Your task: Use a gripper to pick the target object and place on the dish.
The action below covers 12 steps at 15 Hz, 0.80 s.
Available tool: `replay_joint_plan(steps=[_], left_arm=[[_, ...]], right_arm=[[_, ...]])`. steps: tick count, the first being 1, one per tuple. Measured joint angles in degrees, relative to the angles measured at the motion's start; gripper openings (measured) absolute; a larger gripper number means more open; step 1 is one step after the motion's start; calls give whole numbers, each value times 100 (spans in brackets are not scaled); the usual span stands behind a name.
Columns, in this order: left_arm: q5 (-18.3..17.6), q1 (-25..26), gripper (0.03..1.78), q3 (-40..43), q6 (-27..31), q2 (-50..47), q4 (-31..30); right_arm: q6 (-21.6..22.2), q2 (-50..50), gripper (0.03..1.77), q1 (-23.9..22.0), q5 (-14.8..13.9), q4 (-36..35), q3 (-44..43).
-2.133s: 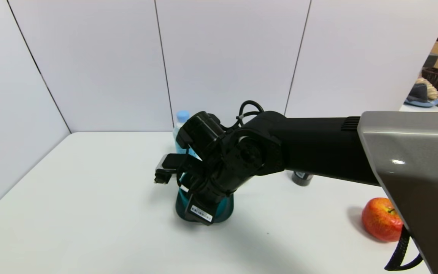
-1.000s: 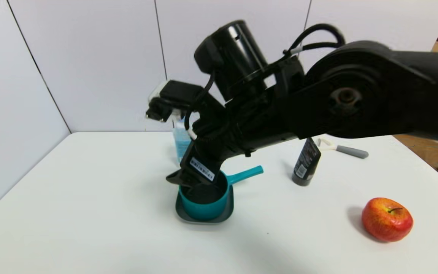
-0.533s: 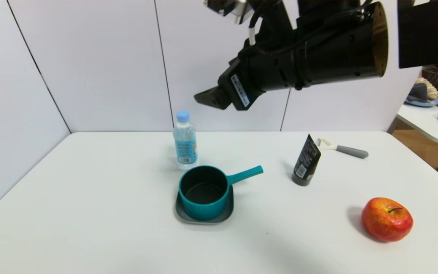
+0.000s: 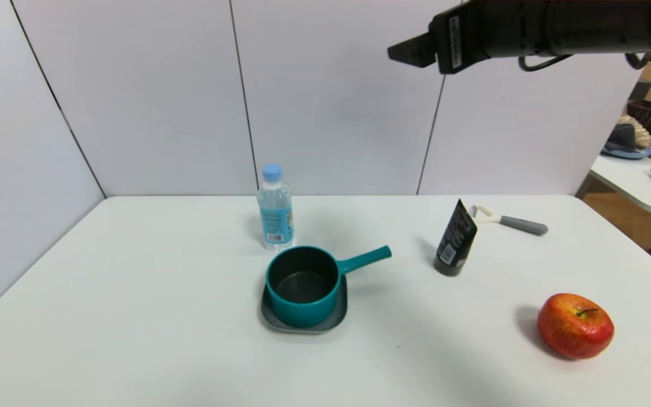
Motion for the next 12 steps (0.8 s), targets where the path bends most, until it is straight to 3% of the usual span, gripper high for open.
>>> replay_joint_plan(steps=[2,6,9,12], left_arm=[[2,0,169,0,0,0,0],[0,0,169,0,-2,0,0],[0,0,169,0,0,0,0],[2,0,169,0,2,0,0]], right_arm=[[-162,-229,169,-522,74,-90,0],[-176,-789,169,-1521,581,-133,0],[-197,-1281,169,-1947,703,-586,317],[-256,-1976,169,-2327,1041,-901,1113]])
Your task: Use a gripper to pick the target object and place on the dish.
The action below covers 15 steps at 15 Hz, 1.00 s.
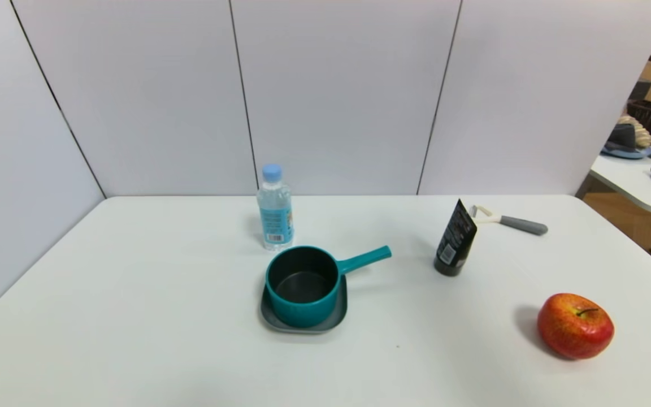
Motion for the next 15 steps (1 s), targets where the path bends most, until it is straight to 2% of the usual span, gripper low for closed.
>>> replay_joint_plan(steps=[9,12,15], left_arm=[[-2,0,169,0,-2,0,0],[-2,0,169,0,-2,0,0],[-2,0,169,0,-2,0,0]], right_arm=[[194,-2762,169,-650,179,-304,3157],[334,-3810,169,-781,443,-328,4205],[616,-4747,170,-926,569,-340,5103]])
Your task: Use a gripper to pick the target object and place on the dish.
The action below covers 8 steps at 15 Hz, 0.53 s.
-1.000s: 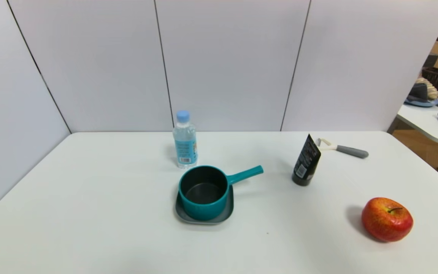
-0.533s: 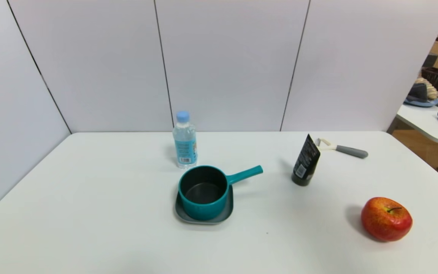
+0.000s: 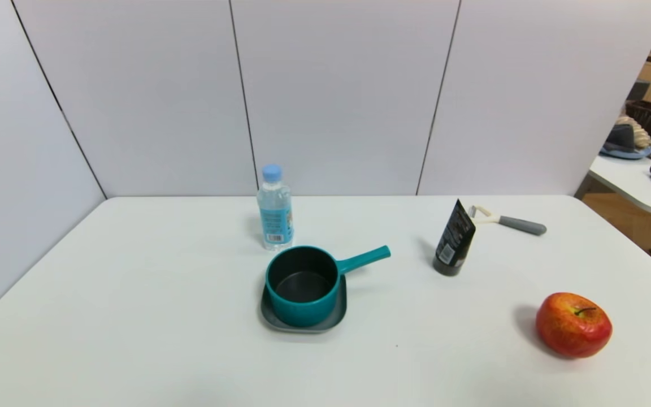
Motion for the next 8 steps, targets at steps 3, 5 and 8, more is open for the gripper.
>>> replay_joint_plan(steps=[3,5,8], left_arm=[[0,0,169,0,0,0,0],[0,0,169,0,0,0,0],[2,0,169,0,0,0,0]], right_arm=[[107,-833,170,-56,9,0,783],[226,-1292,170,-65,0,37,1251],[388,-1836,170,-15,-22,-46,2024]])
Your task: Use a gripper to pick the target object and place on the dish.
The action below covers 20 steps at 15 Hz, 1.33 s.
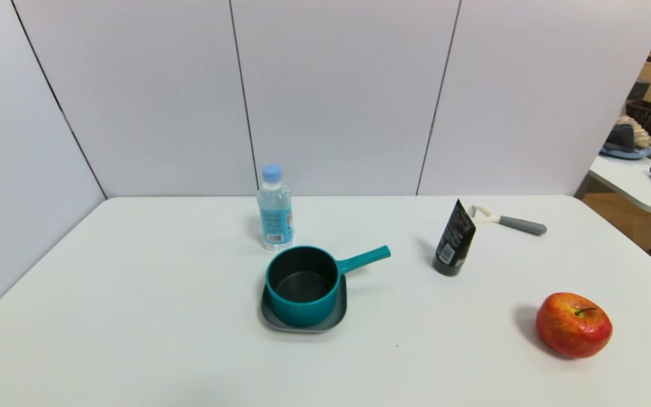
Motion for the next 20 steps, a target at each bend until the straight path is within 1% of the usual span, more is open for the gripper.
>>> replay_joint_plan(steps=[4,8,9,12,14,18,20], left_arm=[[-2,0,169,0,0,0,0],[0,0,169,0,0,0,0],[-2,0,169,0,0,0,0],[0,0,169,0,2,0,0],[0,0,169,0,2,0,0],[0,0,169,0,0,0,0],[0,0,169,0,0,0,0]], right_arm=[[182,-617,170,149,-24,61,931],[343,-1290,170,204,-33,964,1568],[364,-1403,170,210,-57,981,1760],[402,-1581,170,216,-179,717,2354],[444,-1624,170,221,-357,540,2617],[581,-1638,171,226,-385,441,2775],[758,-1641,171,226,-407,174,2860]])
